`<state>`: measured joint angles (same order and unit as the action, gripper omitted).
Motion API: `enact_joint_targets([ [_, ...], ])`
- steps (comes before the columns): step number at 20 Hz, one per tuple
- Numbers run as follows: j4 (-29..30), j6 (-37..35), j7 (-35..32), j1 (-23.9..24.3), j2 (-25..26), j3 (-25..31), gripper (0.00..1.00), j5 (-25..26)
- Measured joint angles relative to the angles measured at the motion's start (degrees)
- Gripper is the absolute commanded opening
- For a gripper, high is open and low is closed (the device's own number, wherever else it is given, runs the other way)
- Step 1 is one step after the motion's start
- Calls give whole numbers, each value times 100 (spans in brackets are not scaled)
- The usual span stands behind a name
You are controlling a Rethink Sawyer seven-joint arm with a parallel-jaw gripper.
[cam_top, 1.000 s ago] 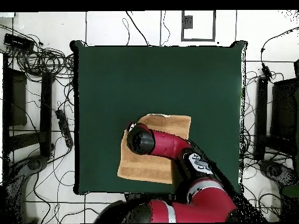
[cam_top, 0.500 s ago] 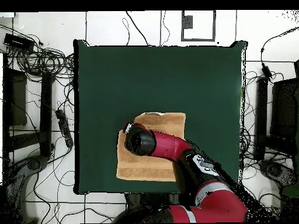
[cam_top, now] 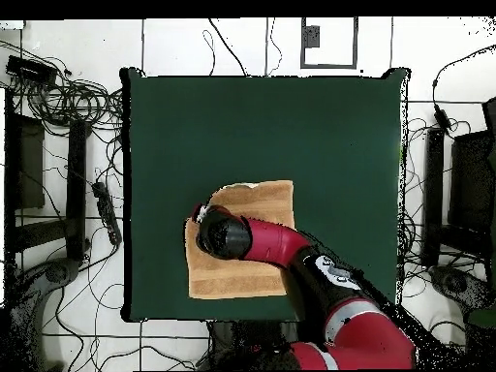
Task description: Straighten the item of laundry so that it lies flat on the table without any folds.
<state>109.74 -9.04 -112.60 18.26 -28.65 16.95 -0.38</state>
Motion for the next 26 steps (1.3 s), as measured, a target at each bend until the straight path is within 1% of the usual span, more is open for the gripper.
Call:
enact_joint_targets([
  [5,80,21,0,260,73,307,0,132],
  [9,102,148,0,880,377,859,0,655],
  [12,97,202,0,1571,867,1356,0,1221],
  [13,96,202,1,1866,1108,1544,0,1446],
  [15,91,202,2,2211,1409,1746,0,1707],
  [16,82,197,35,2662,1820,1997,0,2019],
  [17,76,183,64,2910,2048,2136,0,2162],
  [19,63,113,133,3339,2438,2378,0,2376],
  [20,57,68,161,3474,2563,2448,0,2439],
  [21,30,-198,318,3934,3004,2667,0,2611],
  [25,-17,-687,627,4390,3463,2846,0,2736],
  [26,-42,-947,803,4569,3652,2915,0,2763],
])
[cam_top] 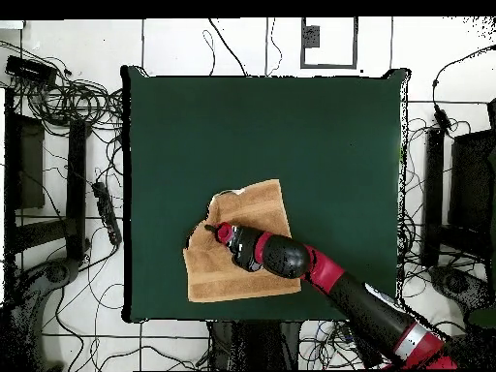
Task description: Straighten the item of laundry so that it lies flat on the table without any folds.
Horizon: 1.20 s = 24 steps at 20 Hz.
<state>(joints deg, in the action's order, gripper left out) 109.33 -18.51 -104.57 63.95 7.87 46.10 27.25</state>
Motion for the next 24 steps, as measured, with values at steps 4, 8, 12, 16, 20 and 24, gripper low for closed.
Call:
enact_joint_targets([
  [4,-117,-994,793,493,581,153,0,13],
  [8,-257,-1795,1561,737,968,223,0,13],
  [12,-411,-2538,2338,848,1271,303,0,11],
  [16,-499,-3137,3000,900,1462,381,0,-5],
  [20,-519,-3519,3544,917,1578,484,0,-20],
  [24,-536,-3529,3663,916,1625,527,0,-18],
])
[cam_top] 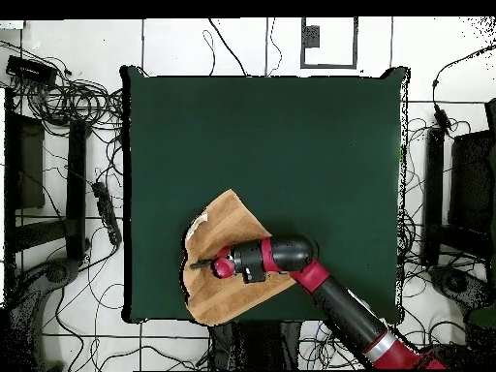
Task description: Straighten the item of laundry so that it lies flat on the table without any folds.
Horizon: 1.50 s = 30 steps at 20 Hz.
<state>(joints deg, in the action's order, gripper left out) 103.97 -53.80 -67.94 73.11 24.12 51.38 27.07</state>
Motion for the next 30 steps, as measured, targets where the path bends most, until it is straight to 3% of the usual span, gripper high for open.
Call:
enact_joint_targets([
  [1,-3,-1,0,-1,7,8,0,0],
  [2,-16,8,0,1,27,35,100,0],
  [22,-65,878,0,-28,55,127,100,71],
  [26,-58,1351,-1,-303,-347,90,100,469],
  [30,59,2133,-122,-962,-1270,-190,100,789],
])
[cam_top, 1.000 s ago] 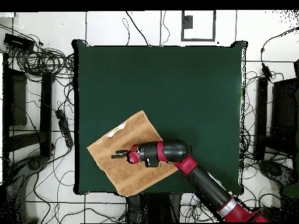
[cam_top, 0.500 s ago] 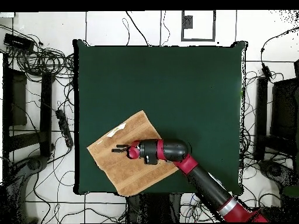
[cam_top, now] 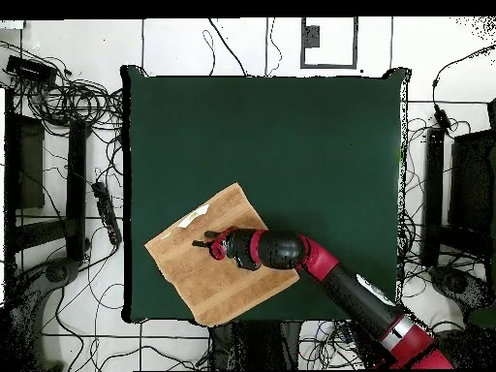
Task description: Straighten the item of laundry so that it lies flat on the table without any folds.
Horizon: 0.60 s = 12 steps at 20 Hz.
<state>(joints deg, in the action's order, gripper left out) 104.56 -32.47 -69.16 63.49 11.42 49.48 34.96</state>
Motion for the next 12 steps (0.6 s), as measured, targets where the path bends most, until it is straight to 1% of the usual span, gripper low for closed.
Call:
enact_joint_targets([
  [1,174,298,-128,-311,-415,-79,100,-5],
  [2,267,473,-209,-496,-658,-145,100,-13],
  [3,376,731,-356,-777,-1006,-271,100,-38],
  [5,486,1023,-540,-1097,-1373,-433,100,-70],
  [6,573,1261,-705,-1362,-1657,-579,100,-113],
  [7,683,1605,-977,-1754,-2058,-831,100,-213],
  [10,780,1871,-1218,-2068,-2381,-1080,100,-326],
  [12,868,2081,-1485,-2364,-2743,-1401,100,-507],
])
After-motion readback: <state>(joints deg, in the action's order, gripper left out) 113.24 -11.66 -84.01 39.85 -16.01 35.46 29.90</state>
